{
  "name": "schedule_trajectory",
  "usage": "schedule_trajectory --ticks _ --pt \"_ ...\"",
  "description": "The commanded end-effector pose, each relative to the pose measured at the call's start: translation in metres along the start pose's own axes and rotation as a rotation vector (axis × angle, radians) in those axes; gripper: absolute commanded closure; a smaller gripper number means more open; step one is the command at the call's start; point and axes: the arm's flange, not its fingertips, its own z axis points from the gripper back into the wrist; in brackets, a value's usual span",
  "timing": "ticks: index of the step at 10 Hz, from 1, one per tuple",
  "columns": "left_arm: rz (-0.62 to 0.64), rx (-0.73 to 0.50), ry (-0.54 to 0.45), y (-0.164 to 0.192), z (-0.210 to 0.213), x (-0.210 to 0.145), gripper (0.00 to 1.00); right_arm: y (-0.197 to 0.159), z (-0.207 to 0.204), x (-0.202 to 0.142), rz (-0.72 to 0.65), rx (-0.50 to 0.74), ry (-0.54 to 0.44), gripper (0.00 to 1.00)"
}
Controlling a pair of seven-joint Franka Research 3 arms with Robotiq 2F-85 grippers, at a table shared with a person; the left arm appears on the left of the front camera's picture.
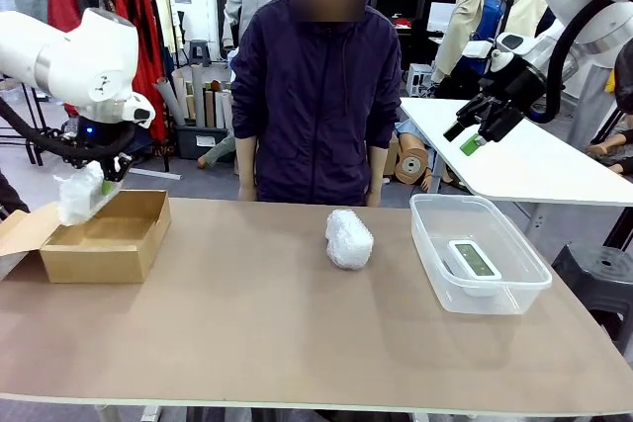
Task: Separate and place wrapped and unwrapped clocks.
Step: If the picked Digital clock is wrapped, place it in the Package Box ; if not, place it in the Organizing box.
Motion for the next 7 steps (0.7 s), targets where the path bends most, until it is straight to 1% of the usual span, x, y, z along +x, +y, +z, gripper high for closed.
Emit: schedule_trajectory --ticks 1,3,5,7 --pt "0.057 0.009 -0.034 0.003 -0.018 0.010 1.00 0.002 0.000 0.001 0.005 0.001 0.018 0.00" --pt "0.063 0.007 -0.023 -0.001 -0.040 0.021 1.00 0.002 0.000 0.001 0.005 0.001 0.018 0.00" --pt "0.060 0.033 -0.070 -0.005 -0.056 0.022 1.00 0.002 0.000 0.001 0.005 0.001 0.018 0.00" --pt "0.080 0.083 -0.088 -0.005 -0.075 0.023 1.00 0.002 0.000 0.001 0.005 0.001 0.018 0.00"
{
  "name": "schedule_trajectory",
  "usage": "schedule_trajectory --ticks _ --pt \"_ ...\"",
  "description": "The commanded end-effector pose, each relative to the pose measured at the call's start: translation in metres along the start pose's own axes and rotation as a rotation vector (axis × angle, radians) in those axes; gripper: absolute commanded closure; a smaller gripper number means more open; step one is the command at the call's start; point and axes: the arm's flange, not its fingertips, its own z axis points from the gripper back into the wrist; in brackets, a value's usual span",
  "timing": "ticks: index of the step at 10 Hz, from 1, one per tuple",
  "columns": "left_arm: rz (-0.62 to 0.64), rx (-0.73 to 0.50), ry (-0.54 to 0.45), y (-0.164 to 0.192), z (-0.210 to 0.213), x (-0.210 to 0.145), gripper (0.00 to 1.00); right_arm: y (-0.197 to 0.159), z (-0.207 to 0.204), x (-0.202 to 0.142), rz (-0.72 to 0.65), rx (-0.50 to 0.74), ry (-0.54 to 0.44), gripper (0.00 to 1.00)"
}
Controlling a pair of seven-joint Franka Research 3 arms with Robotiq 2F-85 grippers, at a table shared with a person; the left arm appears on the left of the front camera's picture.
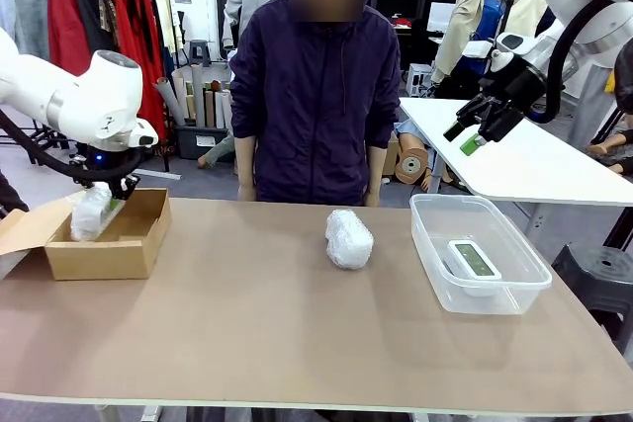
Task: Separate and place wrapped and unwrapped clocks.
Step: If the picked Digital clock is wrapped, place it in the Package Box ; if not, place it in the Organizing box.
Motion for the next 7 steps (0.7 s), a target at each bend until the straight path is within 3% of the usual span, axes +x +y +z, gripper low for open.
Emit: schedule_trajectory --ticks 1,7 --pt "0.052 0.062 -0.018 0.0027 -0.0127 -0.0034 1.00 0.0024 0.0003 0.0008 0.005 0.001 0.018 0.00" --pt "0.058 0.029 0.053 0.0033 -0.0178 -0.0121 1.00 0.0024 0.0003 0.0008 0.005 0.001 0.018 0.00"
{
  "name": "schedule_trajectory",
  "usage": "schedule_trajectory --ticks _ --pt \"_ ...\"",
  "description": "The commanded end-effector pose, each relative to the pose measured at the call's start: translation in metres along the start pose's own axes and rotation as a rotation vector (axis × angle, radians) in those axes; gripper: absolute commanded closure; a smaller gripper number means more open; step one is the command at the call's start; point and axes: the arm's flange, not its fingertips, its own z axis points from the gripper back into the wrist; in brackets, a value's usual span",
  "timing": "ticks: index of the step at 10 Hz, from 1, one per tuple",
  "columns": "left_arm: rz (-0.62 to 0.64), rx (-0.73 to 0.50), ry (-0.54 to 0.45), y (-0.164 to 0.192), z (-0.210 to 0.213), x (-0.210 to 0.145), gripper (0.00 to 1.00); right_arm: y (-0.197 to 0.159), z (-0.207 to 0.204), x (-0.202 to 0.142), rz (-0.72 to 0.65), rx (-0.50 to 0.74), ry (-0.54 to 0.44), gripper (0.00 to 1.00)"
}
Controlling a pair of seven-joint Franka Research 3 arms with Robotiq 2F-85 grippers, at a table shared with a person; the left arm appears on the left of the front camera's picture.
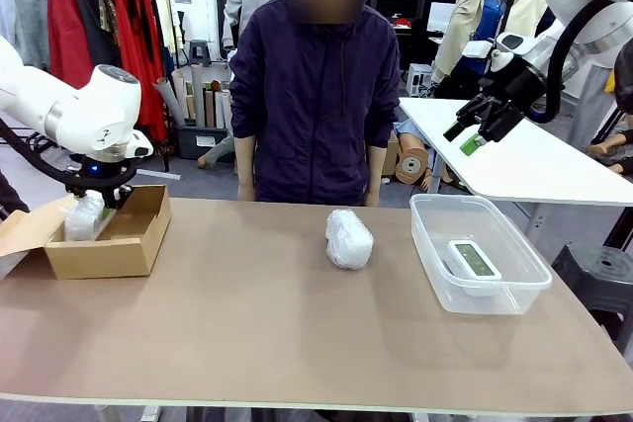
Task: Separate and place wrapped and unwrapped clocks.
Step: If the picked Digital clock is wrapped, place it in the Package Box ; if not, place it in the Organizing box.
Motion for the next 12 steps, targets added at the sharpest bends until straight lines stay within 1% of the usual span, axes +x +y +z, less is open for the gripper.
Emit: schedule_trajectory --ticks 1,5,6,11,12 --pt "0.010 -0.005 0.020 -0.003 0.007 -0.010 1.00 0.002 0.000 0.001 0.005 0.001 0.018 0.00" --pt "-0.026 0.003 0.046 -0.015 -0.001 -0.014 1.00 0.002 0.000 0.001 0.005 0.001 0.018 0.00" --pt "-0.030 0.005 0.056 -0.018 -0.003 -0.015 0.97 0.002 0.000 0.001 0.005 0.001 0.018 0.00" --pt "-0.018 0.001 0.054 -0.016 0.002 -0.014 0.00 0.002 0.000 0.001 0.005 0.001 0.018 0.00" --pt "-0.016 -0.008 0.047 -0.015 0.006 -0.013 0.00 0.002 0.000 0.001 0.005 0.001 0.018 0.00"
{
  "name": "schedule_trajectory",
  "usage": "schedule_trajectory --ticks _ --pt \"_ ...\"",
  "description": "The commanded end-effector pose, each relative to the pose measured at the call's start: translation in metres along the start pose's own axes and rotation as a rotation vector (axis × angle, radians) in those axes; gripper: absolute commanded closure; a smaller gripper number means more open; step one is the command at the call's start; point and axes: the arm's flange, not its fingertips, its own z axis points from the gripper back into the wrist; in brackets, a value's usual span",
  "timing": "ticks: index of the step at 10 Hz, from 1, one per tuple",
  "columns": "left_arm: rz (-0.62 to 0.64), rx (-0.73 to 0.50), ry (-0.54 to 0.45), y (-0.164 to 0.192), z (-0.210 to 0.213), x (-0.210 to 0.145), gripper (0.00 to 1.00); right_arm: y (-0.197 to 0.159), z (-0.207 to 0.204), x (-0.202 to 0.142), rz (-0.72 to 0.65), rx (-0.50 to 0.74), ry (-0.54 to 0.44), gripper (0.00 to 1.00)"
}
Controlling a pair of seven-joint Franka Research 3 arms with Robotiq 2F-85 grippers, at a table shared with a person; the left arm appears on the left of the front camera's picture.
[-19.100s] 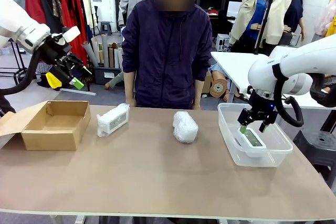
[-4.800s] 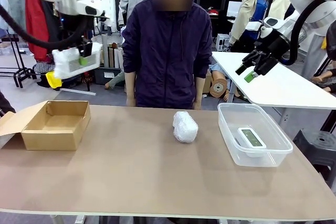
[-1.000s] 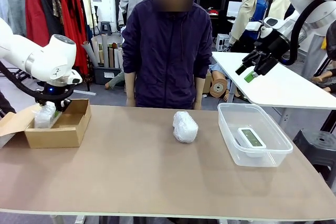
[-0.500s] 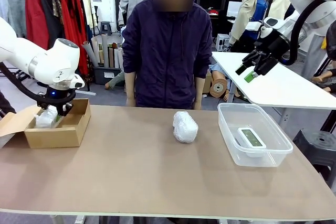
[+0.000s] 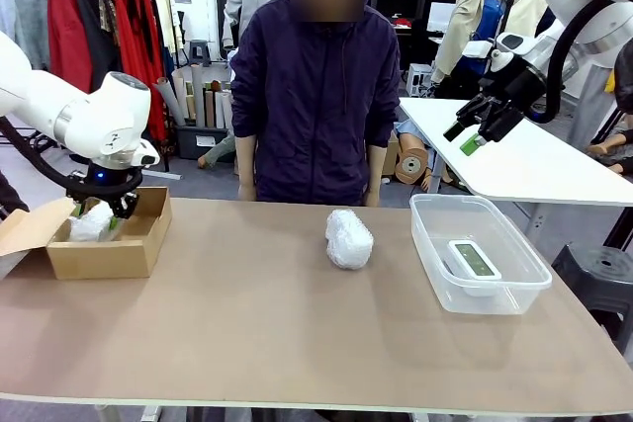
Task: Separate and place wrapped and unwrapped clocks.
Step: If the picked Digital clock is wrapped, place it in the Package Box ; if not, place it in the Organizing box, then pick up the Digital clock indicated by the person.
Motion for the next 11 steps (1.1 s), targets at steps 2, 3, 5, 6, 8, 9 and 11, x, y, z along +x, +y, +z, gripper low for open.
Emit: schedule_trajectory --ticks 2,3,5,6,8,9,11 --pt "0.020 -0.026 -0.028 0.007 0.023 -0.001 0.00 0.002 0.000 0.001 0.005 0.001 0.018 0.00" --pt "0.028 -0.033 -0.048 0.012 0.036 0.001 0.00 0.002 0.000 0.001 0.005 0.001 0.018 0.00" --pt "0.037 -0.050 -0.089 0.021 0.063 0.003 0.00 0.002 0.000 0.001 0.005 0.001 0.018 0.00" --pt "0.033 -0.058 -0.108 0.026 0.074 0.003 0.00 0.002 0.000 0.001 0.005 0.001 0.018 0.00" --pt "0.023 -0.095 -0.112 0.030 0.089 0.001 0.00 0.002 0.000 0.001 0.005 0.001 0.018 0.00" --pt "0.006 -0.103 -0.105 0.033 0.095 0.001 0.00 0.002 0.000 0.001 0.005 0.001 0.018 0.00" --pt "0.031 -0.077 -0.123 0.028 0.094 0.002 0.00 0.002 0.000 0.001 0.005 0.001 0.018 0.00"
